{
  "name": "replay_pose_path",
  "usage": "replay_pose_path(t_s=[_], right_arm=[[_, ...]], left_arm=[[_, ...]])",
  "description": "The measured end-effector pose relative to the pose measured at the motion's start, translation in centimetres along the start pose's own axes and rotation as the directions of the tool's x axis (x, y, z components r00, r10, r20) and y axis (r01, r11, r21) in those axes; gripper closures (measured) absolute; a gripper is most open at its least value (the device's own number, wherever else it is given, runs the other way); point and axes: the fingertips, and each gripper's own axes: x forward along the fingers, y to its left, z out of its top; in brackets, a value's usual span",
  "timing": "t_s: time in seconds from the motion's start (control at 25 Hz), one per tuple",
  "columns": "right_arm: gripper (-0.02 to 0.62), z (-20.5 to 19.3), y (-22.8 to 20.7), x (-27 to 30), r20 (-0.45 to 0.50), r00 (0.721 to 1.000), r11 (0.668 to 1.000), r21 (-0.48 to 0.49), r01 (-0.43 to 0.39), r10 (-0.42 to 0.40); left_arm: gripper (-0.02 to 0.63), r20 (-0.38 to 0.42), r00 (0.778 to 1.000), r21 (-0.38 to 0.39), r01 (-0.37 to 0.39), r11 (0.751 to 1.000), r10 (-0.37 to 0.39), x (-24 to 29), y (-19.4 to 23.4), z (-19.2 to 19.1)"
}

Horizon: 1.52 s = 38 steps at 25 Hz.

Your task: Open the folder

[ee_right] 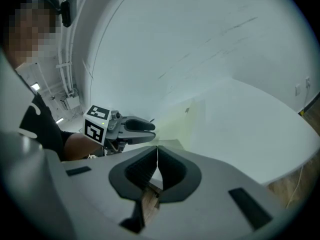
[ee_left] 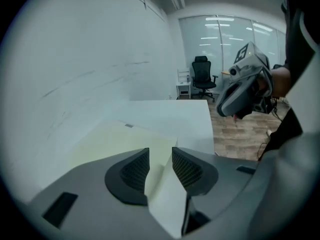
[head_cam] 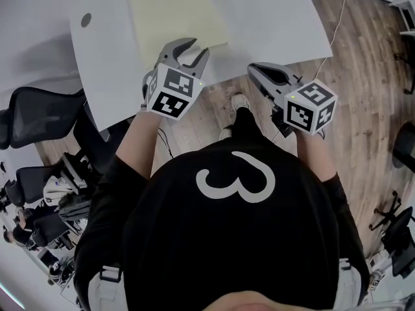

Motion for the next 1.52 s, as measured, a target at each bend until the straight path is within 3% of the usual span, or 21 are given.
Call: replay_pose_path(t_s=[0.16, 0.32, 0.44, 0.88, 1.12, 1.52], right_arm=[[0.571, -0.6, -0.6, 0.5, -0.016, 1.0, 1.0, 0.028, -0.011, 0.012], [0.571, -0.3, -1.0, 0.9, -0.017, 1.0, 0.999, 0.037, -0.022, 0.022], [0.571, -0.2, -1.1, 1.1, -0.015, 1.0, 0.999, 0.037, -0.027, 0.027], [0.571, -1.0, -1.4, 1.1, -0.022, 0.999, 0.998, 0.057, -0.025, 0.026], [0.571, -0.2, -1.1, 1.3, 0.036, 0.997, 0.988, 0.136, -0.077, 0.073], [0.571, 0.3, -1.7, 2.2, 0.034, 0.997, 0.99, 0.128, -0.066, 0.062]], left_arm=[[0.426, -0.054, 0.998, 0.121, -0.017, 0.992, 0.024, 1.5, 0.2, -1.0], [0.394, -0.109, 0.993, 0.261, -0.018, 0.965, 0.048, 2.4, 0.2, -1.6], [0.383, -0.125, 0.99, 0.314, -0.024, 0.949, 0.067, 2.9, 0.2, -1.7], [0.399, -0.114, 0.992, 0.291, -0.022, 0.956, 0.057, 3.1, 0.2, -1.4], [0.416, -0.135, 0.99, 0.266, 0.008, 0.964, 0.029, 3.2, 0.1, -1.4], [0.446, -0.132, 0.991, 0.276, 0.017, 0.961, 0.021, 3.0, -0.3, -1.4]])
